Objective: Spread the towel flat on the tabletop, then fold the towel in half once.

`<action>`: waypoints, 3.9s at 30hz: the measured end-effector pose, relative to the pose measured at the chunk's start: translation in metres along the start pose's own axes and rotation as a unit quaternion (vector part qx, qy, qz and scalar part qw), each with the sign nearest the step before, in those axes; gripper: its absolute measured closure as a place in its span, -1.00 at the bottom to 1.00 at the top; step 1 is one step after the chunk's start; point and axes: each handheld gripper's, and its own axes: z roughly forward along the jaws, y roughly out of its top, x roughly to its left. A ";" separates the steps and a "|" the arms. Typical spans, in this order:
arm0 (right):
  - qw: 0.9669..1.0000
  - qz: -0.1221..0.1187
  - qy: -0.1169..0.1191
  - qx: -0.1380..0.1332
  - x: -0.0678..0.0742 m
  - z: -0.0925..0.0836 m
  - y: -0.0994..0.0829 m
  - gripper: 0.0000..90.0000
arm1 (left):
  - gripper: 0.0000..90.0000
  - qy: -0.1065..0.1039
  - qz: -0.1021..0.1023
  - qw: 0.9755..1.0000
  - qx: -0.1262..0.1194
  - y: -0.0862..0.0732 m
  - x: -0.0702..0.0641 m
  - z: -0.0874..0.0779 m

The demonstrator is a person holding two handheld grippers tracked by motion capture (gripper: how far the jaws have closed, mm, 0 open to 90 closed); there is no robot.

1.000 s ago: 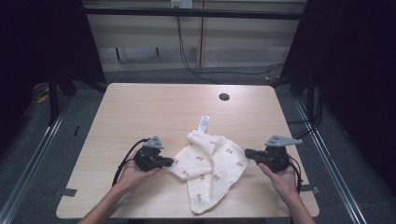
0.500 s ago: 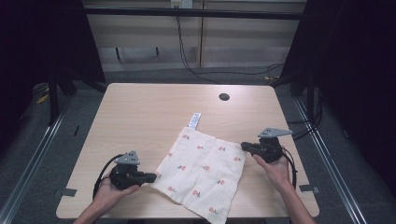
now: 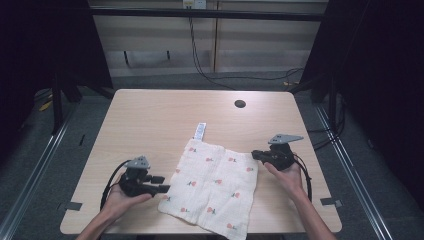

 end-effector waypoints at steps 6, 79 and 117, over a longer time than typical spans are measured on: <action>1.000 0.003 0.002 0.003 -0.002 0.003 0.000 0.92 | 0.19 0.035 -0.012 0.999 -0.010 0.046 0.036 0.030; 1.000 0.022 0.013 -0.007 -0.015 0.010 0.026 0.26 | 0.20 0.065 -0.052 0.994 -0.071 0.055 0.067 0.025; 0.998 -0.036 0.010 0.058 0.036 0.001 -0.027 0.18 | 0.15 0.037 0.030 0.999 0.018 0.001 -0.013 0.034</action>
